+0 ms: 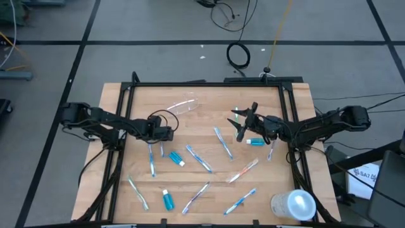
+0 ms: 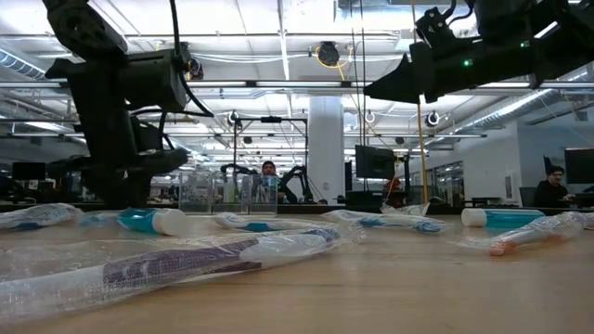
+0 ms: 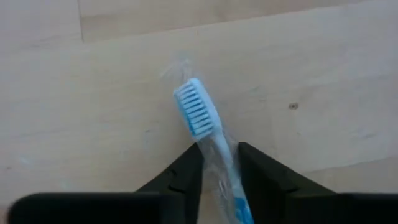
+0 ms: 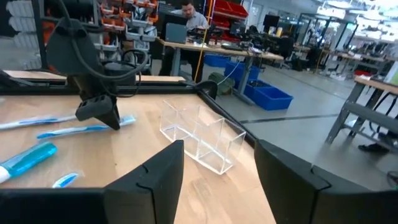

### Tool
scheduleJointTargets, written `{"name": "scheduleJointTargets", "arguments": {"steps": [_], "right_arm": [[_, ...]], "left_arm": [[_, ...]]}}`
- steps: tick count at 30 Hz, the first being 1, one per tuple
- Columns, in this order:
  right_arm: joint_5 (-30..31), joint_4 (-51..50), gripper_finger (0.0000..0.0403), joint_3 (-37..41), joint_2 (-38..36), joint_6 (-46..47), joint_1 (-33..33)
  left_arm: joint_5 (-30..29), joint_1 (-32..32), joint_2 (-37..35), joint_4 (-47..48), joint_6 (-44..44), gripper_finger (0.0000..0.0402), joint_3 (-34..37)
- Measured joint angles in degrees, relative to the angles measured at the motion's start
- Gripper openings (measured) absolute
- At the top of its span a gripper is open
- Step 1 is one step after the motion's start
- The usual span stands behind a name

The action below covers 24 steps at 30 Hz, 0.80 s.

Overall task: Pick & Place toothbrushing station
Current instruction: Put the blue toothbrush into the transparent organizer

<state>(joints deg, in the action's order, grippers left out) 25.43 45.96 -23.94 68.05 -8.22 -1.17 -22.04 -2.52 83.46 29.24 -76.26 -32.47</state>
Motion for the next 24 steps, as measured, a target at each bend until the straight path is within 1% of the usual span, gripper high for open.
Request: {"name": "scheduleJointTargets", "arguments": {"steps": [4, 7, 9, 13, 15, 19, 22, 24], "right_arm": [[0.02, 2.04, 0.0191, 0.00, 0.00, -1.49, 0.00], [0.02, 3.69, 0.0190, 0.00, 0.00, -1.68, 0.00], [0.02, 4.58, 0.0191, -0.02, 0.00, -1.72, 0.00], [0.02, 6.14, 0.0192, -0.02, 0.00, -3.15, 0.00], [0.00, 6.14, 0.0192, -0.02, 0.00, -3.64, 0.00], [0.02, 6.12, 0.0192, -0.02, 0.00, -4.31, -0.04], [0.00, 6.14, 0.0192, -0.02, 0.00, -4.69, -0.05], [0.00, 6.13, 0.0192, -0.02, 0.00, -4.70, -0.05]], "left_arm": [[-0.04, 0.04, 0.05, -0.61, -0.26, 0.0051, 0.02], [-1.32, 0.48, 0.09, -0.97, 0.63, 0.0021, 0.02], [-2.23, 1.18, 0.00, -0.99, 1.10, 0.0009, 0.02], [-4.69, 3.33, -0.98, -0.90, 1.15, 0.0015, 0.29], [-6.97, 4.48, -2.12, -1.08, 1.07, 0.0012, 0.29], [-11.39, 7.02, -6.17, -1.35, 1.28, 0.0007, 0.29], [-15.19, 9.42, -9.54, -4.95, 4.83, 0.0011, 0.26], [-18.55, 11.00, -12.09, -8.63, 8.78, 0.0006, 0.26]]}}
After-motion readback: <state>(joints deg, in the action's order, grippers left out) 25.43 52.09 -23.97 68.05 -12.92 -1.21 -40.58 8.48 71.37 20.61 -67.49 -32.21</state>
